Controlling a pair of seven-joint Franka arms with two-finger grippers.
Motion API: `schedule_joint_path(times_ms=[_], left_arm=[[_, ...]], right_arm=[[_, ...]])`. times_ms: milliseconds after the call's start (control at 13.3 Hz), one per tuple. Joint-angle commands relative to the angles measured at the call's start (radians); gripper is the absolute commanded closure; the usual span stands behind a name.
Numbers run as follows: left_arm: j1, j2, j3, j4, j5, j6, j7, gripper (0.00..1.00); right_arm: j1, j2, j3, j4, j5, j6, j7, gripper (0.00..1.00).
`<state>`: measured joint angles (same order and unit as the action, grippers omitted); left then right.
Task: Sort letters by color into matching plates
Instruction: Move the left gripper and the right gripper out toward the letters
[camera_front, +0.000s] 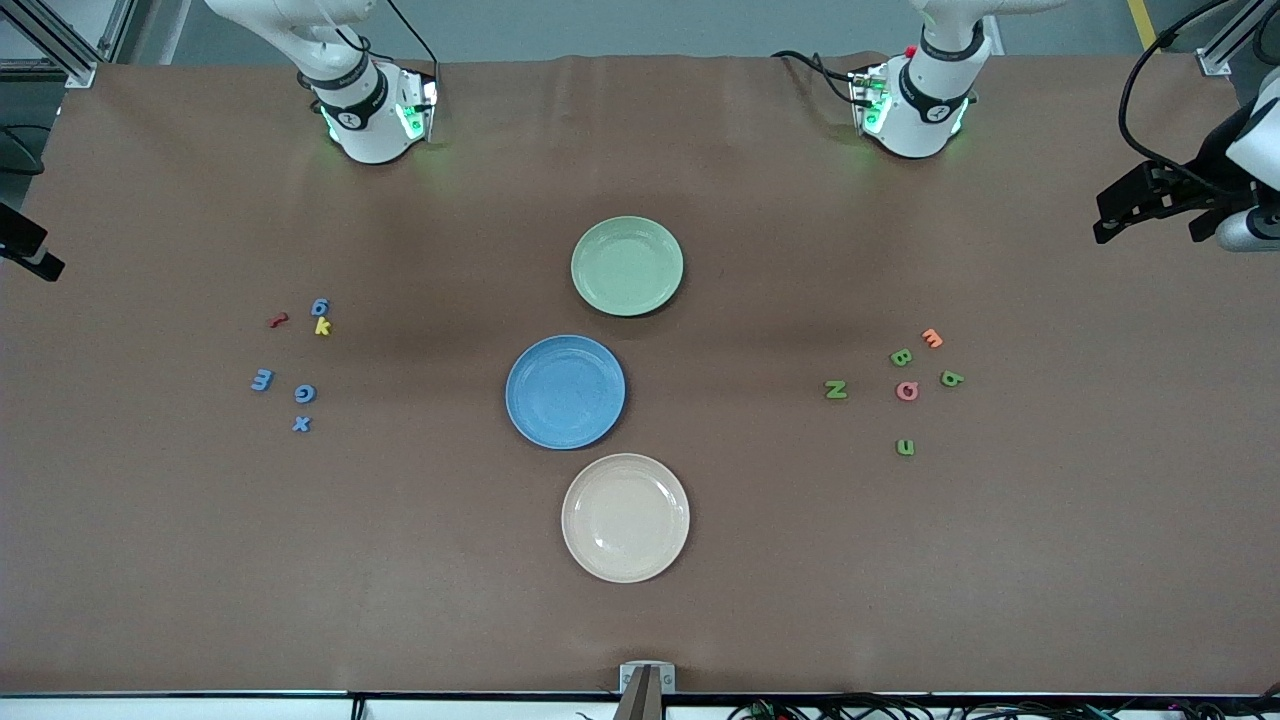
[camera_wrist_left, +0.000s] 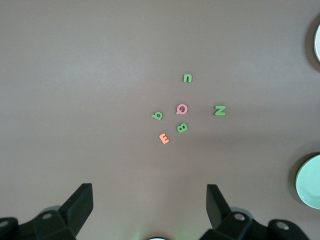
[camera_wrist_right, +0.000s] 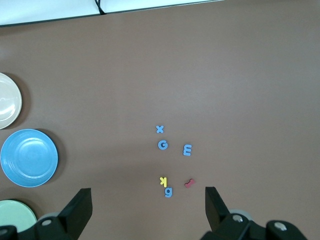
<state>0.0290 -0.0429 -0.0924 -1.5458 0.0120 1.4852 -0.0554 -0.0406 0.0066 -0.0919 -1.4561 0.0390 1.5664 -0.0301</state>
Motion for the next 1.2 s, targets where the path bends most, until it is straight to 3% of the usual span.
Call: schedule_joint_path(times_ms=[0, 376, 751, 977, 1127], left_arm=[[0.008, -0.008, 0.003, 0.007, -0.011, -0.019, 0.034, 0.00], [0.012, -0.008, 0.005, 0.021, -0.004, -0.022, 0.028, 0.00], [0.008, 0.012, 0.003, -0.011, -0.007, -0.019, 0.011, 0.00], [0.003, 0.084, -0.003, -0.020, -0.010, 0.039, 0.009, 0.00], [-0.001, 0.100, -0.007, -0.104, -0.018, 0.136, -0.018, 0.00]], right_arm=[[-0.007, 0.007, 0.004, 0.014, 0.007, -0.012, -0.008, 0.00], [-0.008, 0.012, 0.004, 0.008, 0.007, -0.043, -0.011, 0.00], [-0.068, 0.131, 0.003, -0.056, -0.002, -0.010, -0.016, 0.00], [-0.146, 0.203, 0.003, -0.136, -0.002, 0.134, -0.181, 0.00], [-0.154, 0.204, 0.003, -0.263, -0.001, 0.289, -0.192, 0.00]])
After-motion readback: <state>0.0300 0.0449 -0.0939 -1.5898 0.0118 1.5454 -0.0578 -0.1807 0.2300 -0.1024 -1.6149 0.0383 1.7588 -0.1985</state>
